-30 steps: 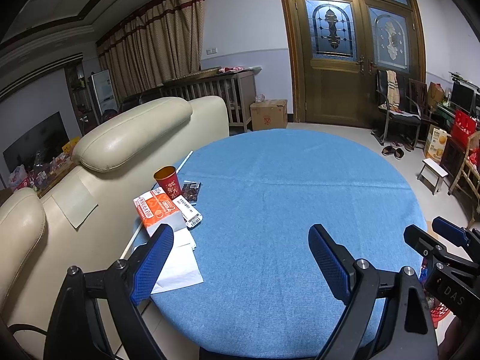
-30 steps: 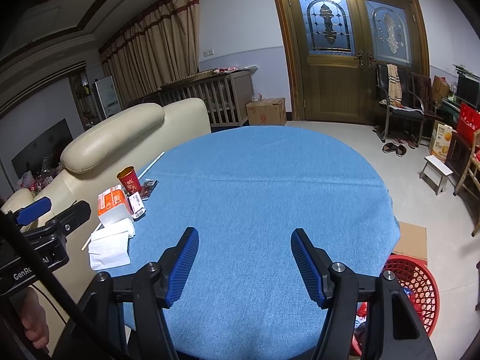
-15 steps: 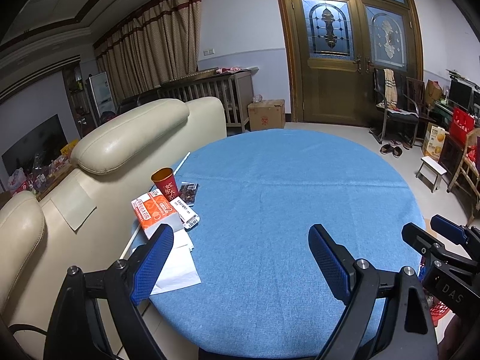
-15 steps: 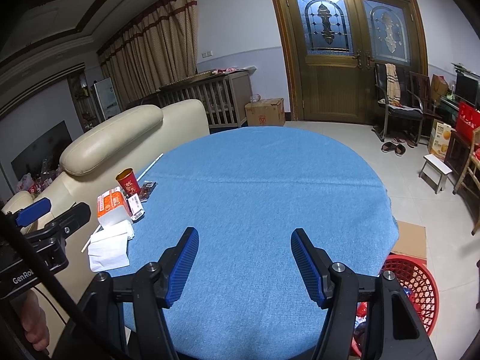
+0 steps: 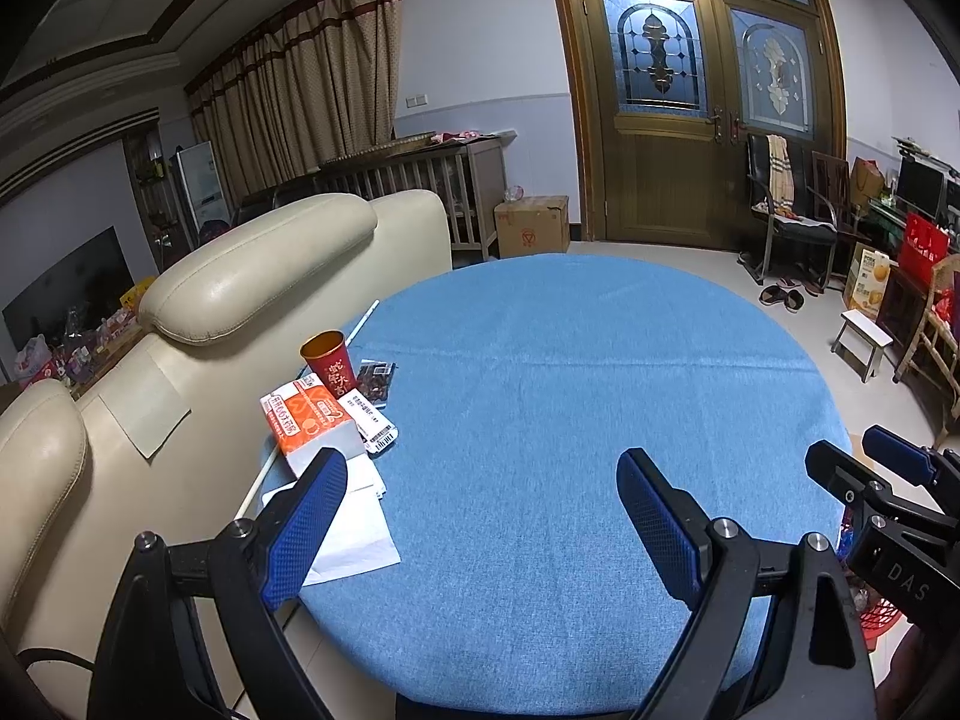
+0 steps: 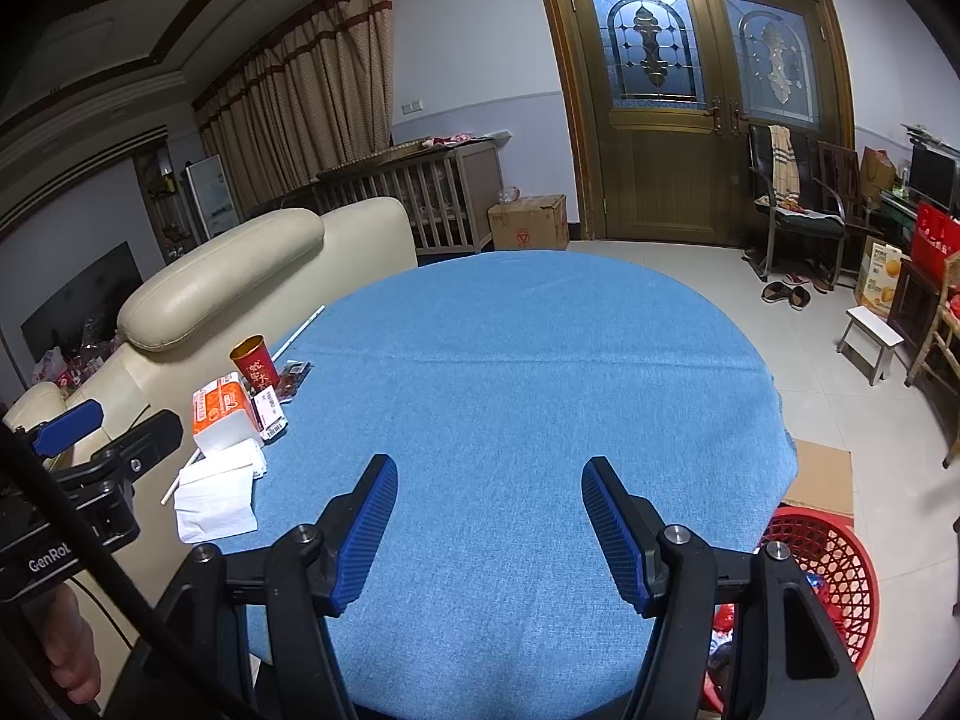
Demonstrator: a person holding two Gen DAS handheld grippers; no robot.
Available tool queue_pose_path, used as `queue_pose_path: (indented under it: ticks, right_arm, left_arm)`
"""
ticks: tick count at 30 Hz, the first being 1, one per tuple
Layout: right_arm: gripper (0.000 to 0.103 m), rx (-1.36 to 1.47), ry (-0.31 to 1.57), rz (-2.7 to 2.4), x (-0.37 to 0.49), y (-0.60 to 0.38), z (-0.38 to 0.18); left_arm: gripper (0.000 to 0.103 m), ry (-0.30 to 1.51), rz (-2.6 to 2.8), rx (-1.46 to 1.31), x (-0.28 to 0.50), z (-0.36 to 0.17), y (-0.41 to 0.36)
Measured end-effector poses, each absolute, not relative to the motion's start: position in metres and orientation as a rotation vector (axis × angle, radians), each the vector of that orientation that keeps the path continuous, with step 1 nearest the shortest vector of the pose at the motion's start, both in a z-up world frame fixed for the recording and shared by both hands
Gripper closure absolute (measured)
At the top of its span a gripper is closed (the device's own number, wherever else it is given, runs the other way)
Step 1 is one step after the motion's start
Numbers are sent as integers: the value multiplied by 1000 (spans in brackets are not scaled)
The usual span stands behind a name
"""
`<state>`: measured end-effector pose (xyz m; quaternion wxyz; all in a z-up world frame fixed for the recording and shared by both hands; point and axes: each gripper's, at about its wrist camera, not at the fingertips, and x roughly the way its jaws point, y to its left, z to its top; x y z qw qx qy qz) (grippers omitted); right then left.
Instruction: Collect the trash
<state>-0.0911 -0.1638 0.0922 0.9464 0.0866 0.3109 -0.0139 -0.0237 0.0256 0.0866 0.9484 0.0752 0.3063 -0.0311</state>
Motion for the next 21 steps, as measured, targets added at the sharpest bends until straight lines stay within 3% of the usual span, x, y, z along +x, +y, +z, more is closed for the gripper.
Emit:
queue_pose_path:
  ticks: [21]
  right_arm:
    - [35,175,688,-89,-48,-186,67]
  left_arm:
    - [12,706,-105,160,17,52,13]
